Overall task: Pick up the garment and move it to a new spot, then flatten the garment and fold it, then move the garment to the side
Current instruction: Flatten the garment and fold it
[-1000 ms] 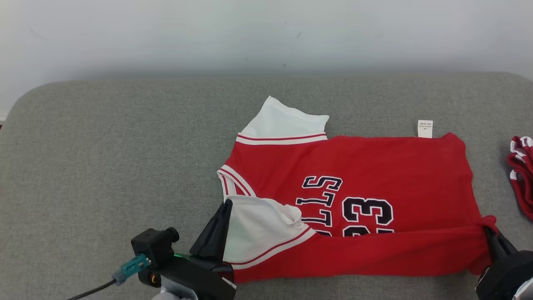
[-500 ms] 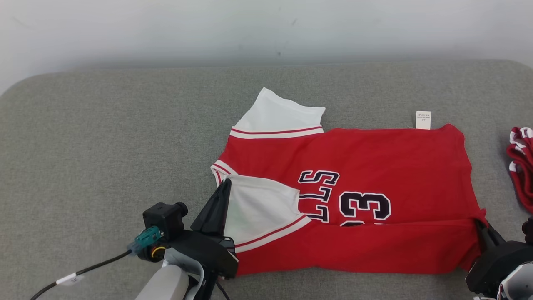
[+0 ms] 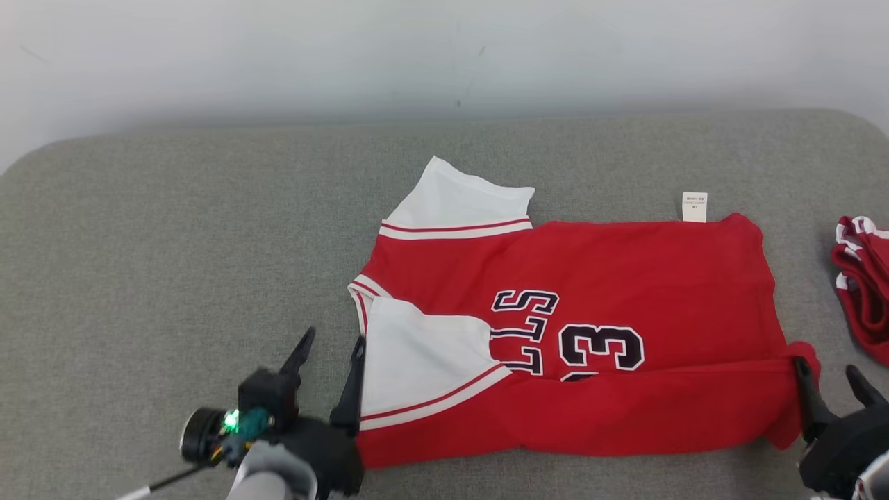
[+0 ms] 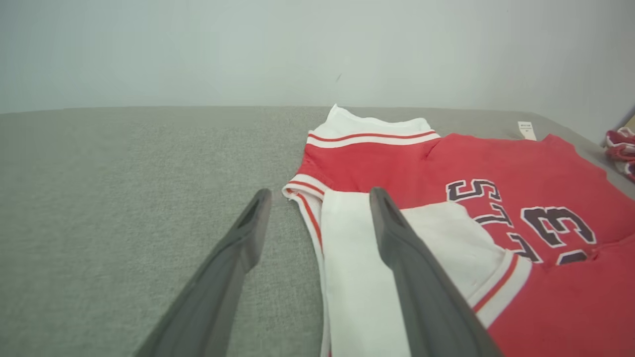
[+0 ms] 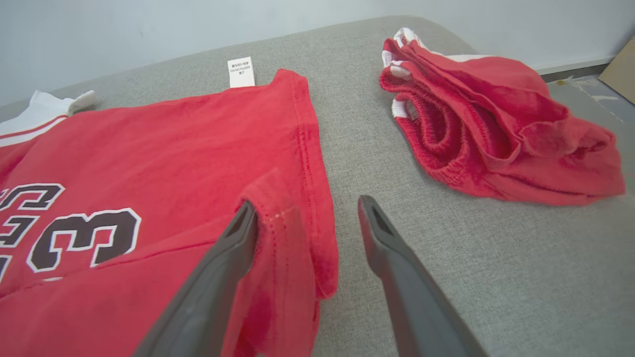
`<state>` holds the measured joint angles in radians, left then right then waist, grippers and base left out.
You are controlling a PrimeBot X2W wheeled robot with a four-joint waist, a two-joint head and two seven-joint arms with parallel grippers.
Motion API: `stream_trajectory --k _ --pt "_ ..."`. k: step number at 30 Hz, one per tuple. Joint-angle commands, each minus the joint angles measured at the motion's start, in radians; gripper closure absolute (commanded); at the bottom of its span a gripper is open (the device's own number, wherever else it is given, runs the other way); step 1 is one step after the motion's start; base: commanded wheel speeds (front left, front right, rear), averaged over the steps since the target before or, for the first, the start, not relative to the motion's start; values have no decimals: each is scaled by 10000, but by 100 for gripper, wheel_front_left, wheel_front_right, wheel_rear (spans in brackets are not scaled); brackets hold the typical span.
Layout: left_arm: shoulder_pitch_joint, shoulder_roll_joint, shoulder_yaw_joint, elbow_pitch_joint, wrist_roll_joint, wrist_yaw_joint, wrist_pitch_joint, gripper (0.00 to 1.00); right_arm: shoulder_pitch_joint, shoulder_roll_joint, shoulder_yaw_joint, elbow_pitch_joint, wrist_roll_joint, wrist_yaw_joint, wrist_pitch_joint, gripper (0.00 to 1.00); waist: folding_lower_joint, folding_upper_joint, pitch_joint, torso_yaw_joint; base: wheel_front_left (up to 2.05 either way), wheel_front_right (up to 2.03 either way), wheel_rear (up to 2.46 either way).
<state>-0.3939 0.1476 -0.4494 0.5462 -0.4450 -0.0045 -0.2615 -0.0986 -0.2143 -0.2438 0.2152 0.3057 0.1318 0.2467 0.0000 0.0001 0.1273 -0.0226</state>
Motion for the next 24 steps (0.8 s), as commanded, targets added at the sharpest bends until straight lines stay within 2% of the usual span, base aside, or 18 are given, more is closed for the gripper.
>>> stream_trajectory --k 1,4,8,12,17,24 --pt "317 174 -92 -2 272 180 -46 0 270 -17 -164 -235 -100 -28 67 0 0 -1 -113 17 0 0 0" --pt "656 263 -194 -62 484 382 -46 0 561 98 -465 -618 -327 -28 6 0 0 -1 -199 81 0 0 0" --pt "1199 367 -419 -232 701 708 -21 0 1070 717 -960 -1318 -737 -28 -248 0 0 -1 -316 157 0 0 0" --pt "1637 363 -613 -353 954 1147 28 0 1392 1130 -978 -1727 -1365 -28 -848 0 0 -1 -347 112 0 0 0" --pt "2025 131 -643 -277 775 1395 63 0 1658 1382 -880 -1366 -1913 -28 -1443 0 0 -1 -305 19 0 0 0" --pt "1932 -73 -497 184 569 1753 159 0 1479 1529 -846 -346 -2159 -28 -1506 0 0 -1 -182 -119 0 0 0"
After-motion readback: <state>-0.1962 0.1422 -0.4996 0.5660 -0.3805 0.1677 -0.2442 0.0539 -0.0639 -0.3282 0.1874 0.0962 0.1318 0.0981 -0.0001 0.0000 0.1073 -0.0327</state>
